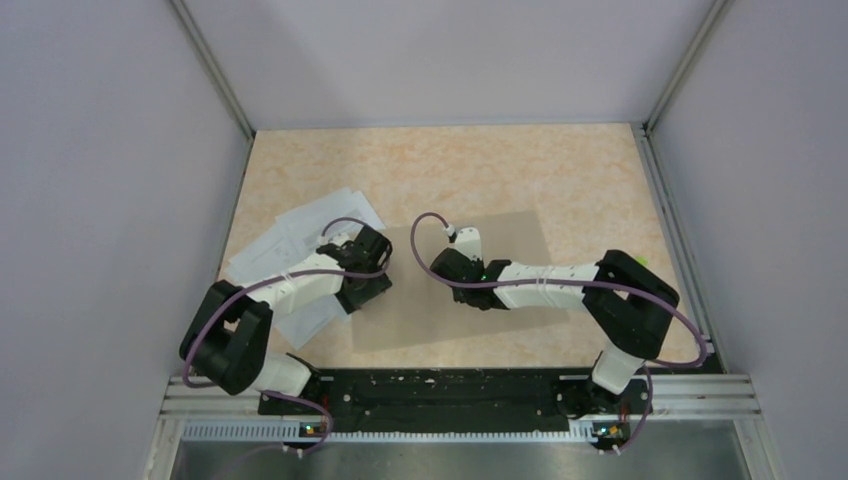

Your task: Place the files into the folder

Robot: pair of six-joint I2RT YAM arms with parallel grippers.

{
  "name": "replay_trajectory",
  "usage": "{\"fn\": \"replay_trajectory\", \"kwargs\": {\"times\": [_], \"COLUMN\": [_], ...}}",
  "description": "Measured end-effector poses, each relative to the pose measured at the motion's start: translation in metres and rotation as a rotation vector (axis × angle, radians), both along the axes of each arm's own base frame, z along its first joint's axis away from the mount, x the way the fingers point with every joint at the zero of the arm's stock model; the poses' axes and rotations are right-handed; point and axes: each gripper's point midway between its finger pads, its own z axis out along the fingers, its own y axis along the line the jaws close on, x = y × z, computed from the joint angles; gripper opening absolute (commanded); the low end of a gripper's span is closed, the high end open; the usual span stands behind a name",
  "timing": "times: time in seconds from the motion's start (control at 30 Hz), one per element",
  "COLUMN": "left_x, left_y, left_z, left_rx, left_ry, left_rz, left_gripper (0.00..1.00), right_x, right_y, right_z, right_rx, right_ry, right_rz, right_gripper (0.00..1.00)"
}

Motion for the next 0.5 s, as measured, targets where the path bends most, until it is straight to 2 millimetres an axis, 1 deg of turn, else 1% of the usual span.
{"fn": "replay_trajectory", "kwargs": {"times": [0.5], "left_x": [0.0014], "left_y": [0.0025], "left_z": [-0.0003], "left_rx": [-0.021], "left_ry": [0.017], "left_rz": [0.017], "left_gripper": [0.73], "right_x": [0.0004], "right_y": [-0.0008], "right_z": [0.0008], "right_rx": [0.014], "right_ry": [-0.01], "right_rz": [-0.053], "right_gripper": [0.02]}}
